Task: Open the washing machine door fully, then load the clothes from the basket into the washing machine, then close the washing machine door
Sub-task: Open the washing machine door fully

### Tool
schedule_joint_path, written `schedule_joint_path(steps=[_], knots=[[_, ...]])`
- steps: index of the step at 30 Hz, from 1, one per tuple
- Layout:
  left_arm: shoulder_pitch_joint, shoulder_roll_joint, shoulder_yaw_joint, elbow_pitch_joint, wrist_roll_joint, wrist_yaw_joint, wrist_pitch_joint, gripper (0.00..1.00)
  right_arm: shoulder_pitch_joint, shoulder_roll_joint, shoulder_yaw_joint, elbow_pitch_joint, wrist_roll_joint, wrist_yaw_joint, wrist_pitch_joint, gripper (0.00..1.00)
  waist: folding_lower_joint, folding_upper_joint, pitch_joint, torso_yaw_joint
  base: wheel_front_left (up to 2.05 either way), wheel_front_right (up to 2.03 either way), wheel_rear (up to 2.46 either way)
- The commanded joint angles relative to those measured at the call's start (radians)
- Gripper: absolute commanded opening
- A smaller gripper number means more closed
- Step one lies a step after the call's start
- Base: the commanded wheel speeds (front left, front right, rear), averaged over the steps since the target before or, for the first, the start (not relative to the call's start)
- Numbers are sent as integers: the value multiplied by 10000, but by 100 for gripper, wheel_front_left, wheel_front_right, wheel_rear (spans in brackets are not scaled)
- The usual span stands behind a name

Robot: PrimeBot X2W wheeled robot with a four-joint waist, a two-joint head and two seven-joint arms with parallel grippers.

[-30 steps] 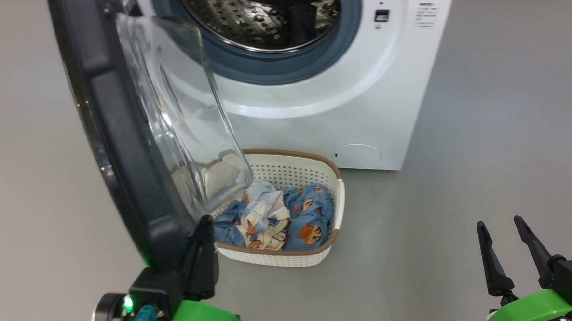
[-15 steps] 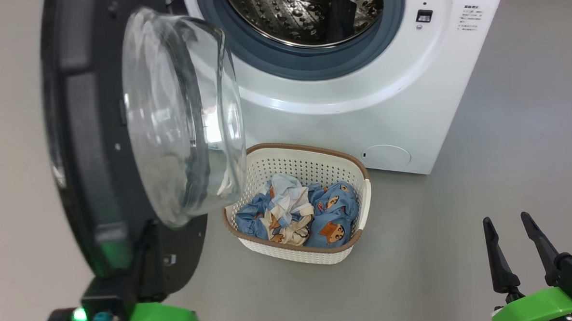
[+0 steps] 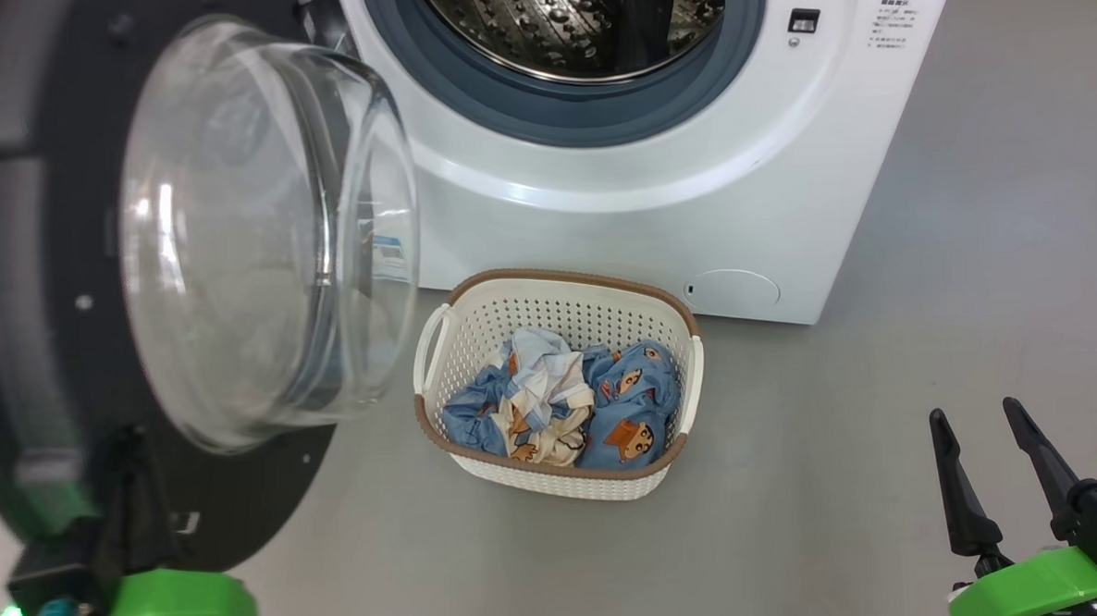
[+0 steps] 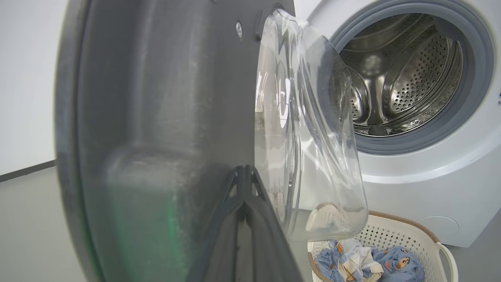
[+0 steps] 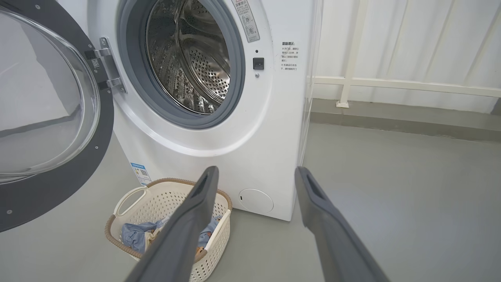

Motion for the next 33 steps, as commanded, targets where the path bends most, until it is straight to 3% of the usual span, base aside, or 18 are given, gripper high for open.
schedule_joint_path(steps=[1,13,21,33], knots=[[-314,504,758,25,-138,183,-139,0,-138,-162,262,-301,-123,16,-120,100,0,0,55,-53,0,0,0],[-870,1033,2032,1348,-726,15,-764,0,-237,-367,227,-571,-101,16,-120,100,0,0,488,-263,0,0,0],[-1408,1029,2636,2102,-953,-160,-1120,0,-379,-559,54,-840,-76,16,-120,100,0,0,1160,-246,0,0,0],[-2951,1222,3674,3672,-996,-963,-1271,0,-757,-912,-179,-1410,-82,16,27,100,0,0,2266,-172,0,0,0]])
